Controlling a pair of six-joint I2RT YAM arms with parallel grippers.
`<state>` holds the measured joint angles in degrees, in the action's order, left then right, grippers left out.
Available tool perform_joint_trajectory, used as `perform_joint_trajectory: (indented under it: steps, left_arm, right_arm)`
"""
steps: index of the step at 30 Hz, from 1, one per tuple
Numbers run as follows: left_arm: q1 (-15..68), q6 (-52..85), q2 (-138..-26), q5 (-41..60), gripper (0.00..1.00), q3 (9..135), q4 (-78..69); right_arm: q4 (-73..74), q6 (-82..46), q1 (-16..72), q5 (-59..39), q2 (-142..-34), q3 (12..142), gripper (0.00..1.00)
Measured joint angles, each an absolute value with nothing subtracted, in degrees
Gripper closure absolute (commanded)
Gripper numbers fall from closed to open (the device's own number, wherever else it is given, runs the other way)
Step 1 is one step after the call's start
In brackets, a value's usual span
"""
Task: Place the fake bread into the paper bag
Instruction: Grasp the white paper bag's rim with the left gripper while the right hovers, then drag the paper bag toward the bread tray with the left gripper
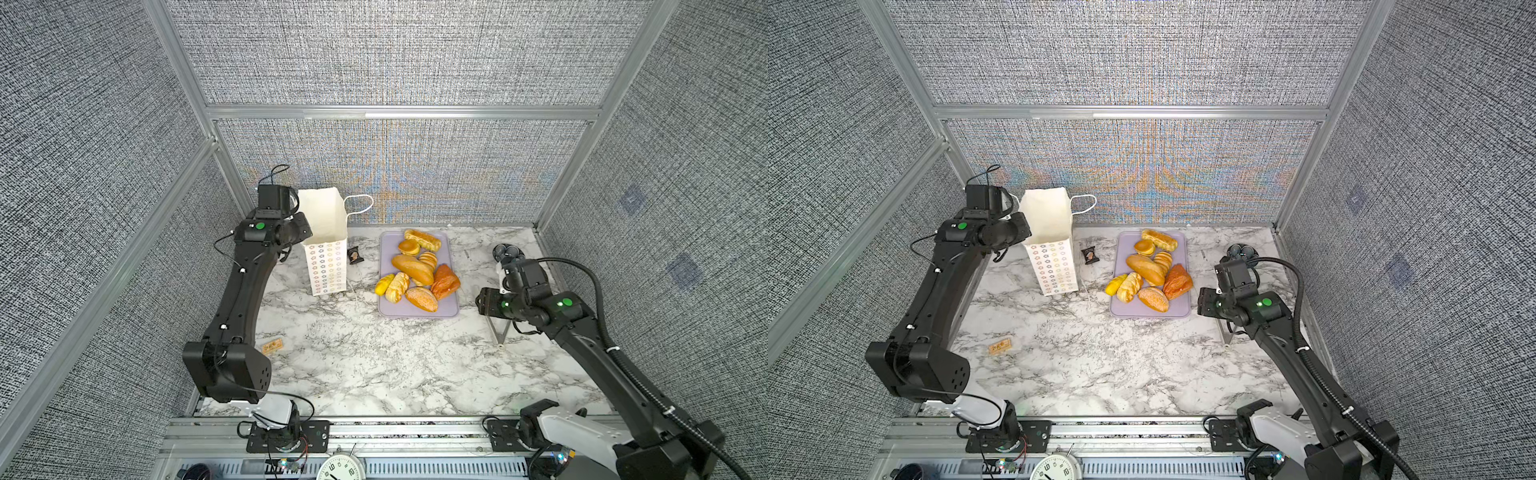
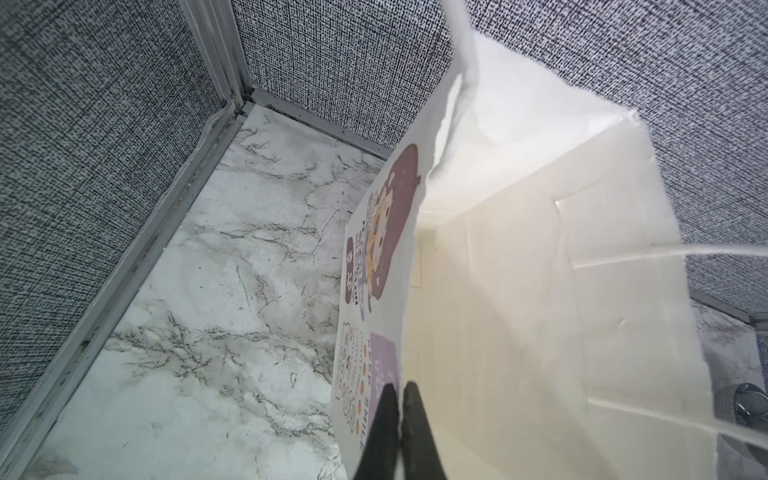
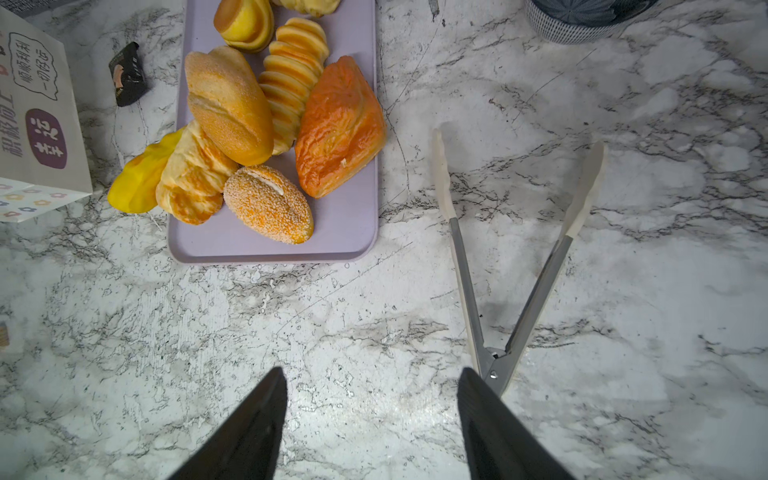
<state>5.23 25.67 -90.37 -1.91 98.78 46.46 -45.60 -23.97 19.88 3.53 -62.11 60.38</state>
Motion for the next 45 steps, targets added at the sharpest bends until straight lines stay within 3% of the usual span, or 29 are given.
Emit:
perform_joint_trajectory:
  steps: [21,27,45]
  left_arm:
    - [5.21,28.18,-66.96,4.21,1.0,81.62,54.19]
    - [5.21,30.46,-62.59,6.68,1.0,76.6,54.63]
    - [5.39,31.29,-54.98,14.2,1.0,67.9,58.15]
  right_arm:
    - [-42.28,-23.0,19.81,-2.7,-64.95,61.12,0.25]
    - [-41.93,-22.96,18.11,-3.27,-66.22,61.43,0.21]
    - [-41.76,-23.03,14.9,-4.95,-66.98,60.77,0.2]
